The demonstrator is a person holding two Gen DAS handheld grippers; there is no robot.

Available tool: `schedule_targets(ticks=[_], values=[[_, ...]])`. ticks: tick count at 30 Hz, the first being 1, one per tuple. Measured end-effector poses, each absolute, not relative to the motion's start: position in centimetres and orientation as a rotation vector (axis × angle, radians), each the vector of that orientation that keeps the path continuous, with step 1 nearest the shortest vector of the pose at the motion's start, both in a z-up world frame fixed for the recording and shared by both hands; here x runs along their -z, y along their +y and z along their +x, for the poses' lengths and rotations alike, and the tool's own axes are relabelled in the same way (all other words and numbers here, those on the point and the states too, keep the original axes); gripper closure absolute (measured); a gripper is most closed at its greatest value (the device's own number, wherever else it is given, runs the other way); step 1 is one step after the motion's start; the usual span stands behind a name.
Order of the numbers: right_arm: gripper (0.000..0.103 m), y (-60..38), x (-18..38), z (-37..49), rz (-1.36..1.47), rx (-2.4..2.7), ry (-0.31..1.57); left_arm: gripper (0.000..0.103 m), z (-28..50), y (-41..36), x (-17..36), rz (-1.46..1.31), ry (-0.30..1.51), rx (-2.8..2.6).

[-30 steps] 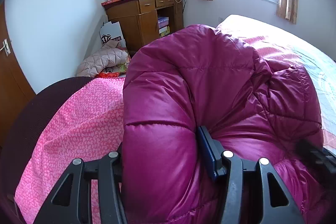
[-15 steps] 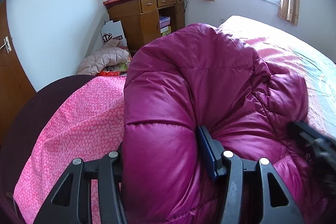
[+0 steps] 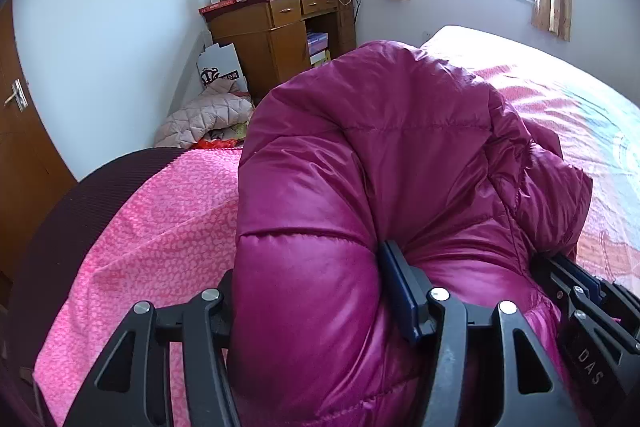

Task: Fold large clothes
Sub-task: 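Lower the jacket bundle onto the bed with both tools, then open both tools and pull them back from the folded jacket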

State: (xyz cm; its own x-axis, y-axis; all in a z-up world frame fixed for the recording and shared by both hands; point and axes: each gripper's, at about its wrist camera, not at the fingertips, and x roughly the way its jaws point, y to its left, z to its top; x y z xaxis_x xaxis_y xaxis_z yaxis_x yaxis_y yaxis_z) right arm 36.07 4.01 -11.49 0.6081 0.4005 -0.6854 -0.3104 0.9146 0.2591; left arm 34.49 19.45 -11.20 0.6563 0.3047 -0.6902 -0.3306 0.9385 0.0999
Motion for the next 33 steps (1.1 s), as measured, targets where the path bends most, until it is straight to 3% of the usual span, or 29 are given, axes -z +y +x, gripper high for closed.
schedule_targets(ticks=[3,5,6,7,9,12,33], values=[[0.077,4.3,10.8,35.2,0.057,-0.404,0.809,0.042,33.0,19.3,10.0,-0.021,0.774,-0.354],[0.068,3.8,9.9,34.3,0.057,-0.412,0.805,0.035,31.4,19.3,9.0,-0.009,0.745,-0.386],[0.052,3.2,9.3,33.8,0.077,-0.414,0.802,0.034,30.6,19.2,8.6,0.007,0.728,-0.398],[0.024,2.8,8.9,33.0,0.097,-0.410,0.793,0.034,29.6,19.0,8.2,0.033,0.710,-0.408],[0.002,1.6,7.7,31.0,0.142,-0.401,0.731,0.034,28.0,18.6,7.7,0.077,0.689,-0.422],[0.002,0.4,6.3,27.8,0.170,-0.394,0.666,0.033,25.9,18.3,7.4,0.076,0.686,-0.423],[0.000,-2.9,2.9,15.5,0.142,-0.278,0.692,0.029,12.1,15.3,4.3,0.037,0.630,-0.308]])
